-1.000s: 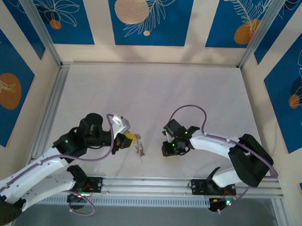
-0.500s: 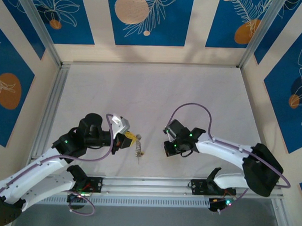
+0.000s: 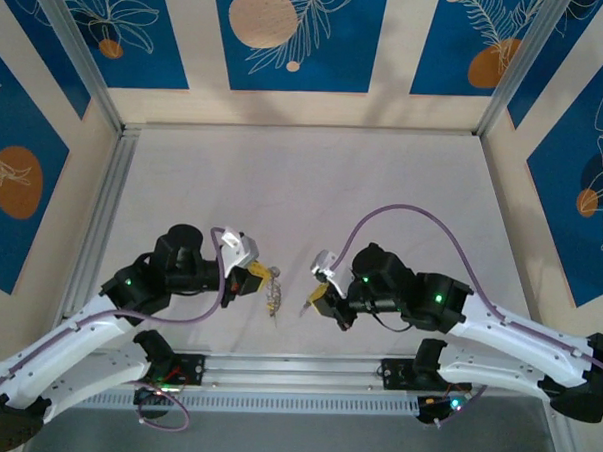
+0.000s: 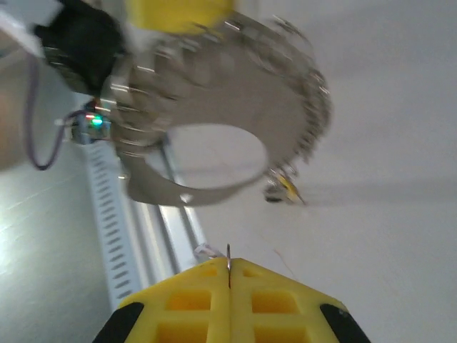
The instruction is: Put the keys on the keyring
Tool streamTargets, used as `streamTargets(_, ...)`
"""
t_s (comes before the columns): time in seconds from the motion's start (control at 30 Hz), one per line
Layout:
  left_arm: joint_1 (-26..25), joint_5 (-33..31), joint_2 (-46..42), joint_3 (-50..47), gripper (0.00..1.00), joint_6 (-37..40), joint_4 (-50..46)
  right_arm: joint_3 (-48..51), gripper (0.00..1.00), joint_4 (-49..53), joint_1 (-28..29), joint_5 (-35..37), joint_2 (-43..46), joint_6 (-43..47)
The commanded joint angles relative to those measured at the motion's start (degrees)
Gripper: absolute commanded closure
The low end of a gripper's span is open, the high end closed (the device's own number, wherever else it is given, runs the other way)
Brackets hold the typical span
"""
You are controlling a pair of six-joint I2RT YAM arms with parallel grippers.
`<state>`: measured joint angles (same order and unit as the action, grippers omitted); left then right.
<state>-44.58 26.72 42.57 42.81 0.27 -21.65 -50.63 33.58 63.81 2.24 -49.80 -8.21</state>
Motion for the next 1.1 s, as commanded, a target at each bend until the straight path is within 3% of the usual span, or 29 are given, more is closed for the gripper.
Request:
streamTargets(0.0, -0.62, -1.18, 0.47, 5.49, 1.0, 5.73, -4.01, -6.14, 1.0, 3.41, 0.82, -8.6, -1.87, 6.94)
streamTargets(0.13, -1.35, -1.37, 1.28, 7.41, 1.0, 9.24, -6.68, -11.83, 1.0, 2.9, 0.46, -13.52, -4.87, 7.38)
streamTargets(0.37, -3.4, -2.73, 2.51, 8.91, 1.0, 12.52, -8.65, -23.16, 1.0, 11.91, -4.04, -14.84, -16.58, 4.69)
streamTargets(1.07, -5.58, -3.43, 2.37, 8.61, 1.0, 13.44, -9.59, -24.99, 1.0, 10.26, -5.15, -15.23, -21.59, 3.15)
